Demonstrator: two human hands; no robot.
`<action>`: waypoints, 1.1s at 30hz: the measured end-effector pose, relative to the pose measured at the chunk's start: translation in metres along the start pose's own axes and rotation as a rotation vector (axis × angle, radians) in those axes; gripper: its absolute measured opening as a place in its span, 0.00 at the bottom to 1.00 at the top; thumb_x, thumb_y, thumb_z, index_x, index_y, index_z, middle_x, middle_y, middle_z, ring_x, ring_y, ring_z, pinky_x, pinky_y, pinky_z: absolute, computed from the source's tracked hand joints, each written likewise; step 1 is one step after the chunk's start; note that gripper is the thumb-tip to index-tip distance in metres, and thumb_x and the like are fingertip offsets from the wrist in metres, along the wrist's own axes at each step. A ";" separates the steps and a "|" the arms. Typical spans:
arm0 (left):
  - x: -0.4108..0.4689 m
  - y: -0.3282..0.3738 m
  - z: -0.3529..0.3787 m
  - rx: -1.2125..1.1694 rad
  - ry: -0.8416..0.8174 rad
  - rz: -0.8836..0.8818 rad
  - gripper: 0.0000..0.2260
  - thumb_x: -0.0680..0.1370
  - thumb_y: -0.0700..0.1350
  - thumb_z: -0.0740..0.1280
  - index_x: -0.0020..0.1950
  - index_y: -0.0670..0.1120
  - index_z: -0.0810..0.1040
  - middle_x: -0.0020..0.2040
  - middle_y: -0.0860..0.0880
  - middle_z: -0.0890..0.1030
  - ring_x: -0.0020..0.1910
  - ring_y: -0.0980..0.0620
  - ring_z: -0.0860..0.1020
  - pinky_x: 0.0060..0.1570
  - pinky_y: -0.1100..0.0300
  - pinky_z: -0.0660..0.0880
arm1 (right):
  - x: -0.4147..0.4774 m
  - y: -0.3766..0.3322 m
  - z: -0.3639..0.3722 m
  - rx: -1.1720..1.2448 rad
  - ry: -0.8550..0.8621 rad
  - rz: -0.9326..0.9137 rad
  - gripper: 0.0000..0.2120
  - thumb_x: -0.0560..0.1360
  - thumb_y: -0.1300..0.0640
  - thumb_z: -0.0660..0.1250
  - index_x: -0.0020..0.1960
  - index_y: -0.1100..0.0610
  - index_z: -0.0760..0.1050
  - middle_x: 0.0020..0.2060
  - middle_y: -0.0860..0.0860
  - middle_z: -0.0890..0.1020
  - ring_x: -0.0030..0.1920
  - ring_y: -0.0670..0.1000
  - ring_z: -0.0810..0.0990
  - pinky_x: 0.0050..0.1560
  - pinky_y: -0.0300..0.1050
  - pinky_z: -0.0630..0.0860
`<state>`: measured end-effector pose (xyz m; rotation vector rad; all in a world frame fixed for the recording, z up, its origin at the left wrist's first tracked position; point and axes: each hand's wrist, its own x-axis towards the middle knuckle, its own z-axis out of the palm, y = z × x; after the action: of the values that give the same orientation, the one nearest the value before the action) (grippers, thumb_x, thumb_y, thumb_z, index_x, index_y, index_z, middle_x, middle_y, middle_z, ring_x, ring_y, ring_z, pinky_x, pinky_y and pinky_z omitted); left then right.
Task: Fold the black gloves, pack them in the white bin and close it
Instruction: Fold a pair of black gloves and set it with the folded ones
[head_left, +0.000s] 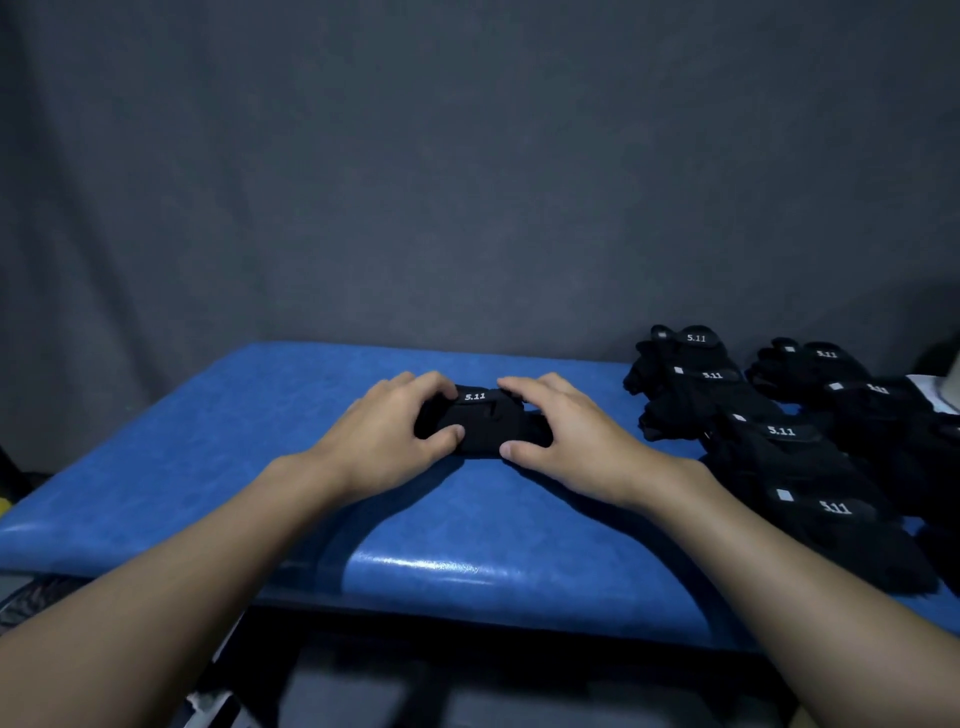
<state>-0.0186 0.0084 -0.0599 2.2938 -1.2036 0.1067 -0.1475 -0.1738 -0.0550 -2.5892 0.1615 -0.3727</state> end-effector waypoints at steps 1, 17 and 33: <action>0.001 0.002 0.002 0.007 0.005 0.001 0.15 0.75 0.57 0.68 0.59 0.56 0.73 0.55 0.53 0.74 0.56 0.50 0.72 0.58 0.53 0.72 | 0.000 0.001 -0.001 -0.006 0.001 0.005 0.32 0.75 0.50 0.71 0.76 0.48 0.62 0.62 0.47 0.69 0.65 0.47 0.71 0.65 0.40 0.67; 0.049 0.032 0.043 -0.067 0.043 0.060 0.24 0.76 0.49 0.71 0.72 0.50 0.71 0.54 0.52 0.74 0.59 0.49 0.73 0.62 0.55 0.71 | 0.004 0.024 -0.024 -0.313 0.211 0.218 0.22 0.75 0.52 0.69 0.68 0.50 0.70 0.54 0.51 0.76 0.57 0.56 0.76 0.53 0.49 0.72; 0.101 0.031 0.067 -0.098 0.132 0.055 0.22 0.74 0.47 0.74 0.66 0.47 0.74 0.58 0.49 0.78 0.57 0.49 0.76 0.57 0.55 0.73 | 0.047 0.048 -0.033 -0.600 0.187 0.313 0.21 0.77 0.48 0.67 0.66 0.54 0.70 0.59 0.55 0.78 0.62 0.58 0.71 0.59 0.51 0.68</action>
<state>0.0054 -0.1137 -0.0722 2.1352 -1.1784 0.2112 -0.1138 -0.2392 -0.0413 -3.0304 0.8484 -0.5091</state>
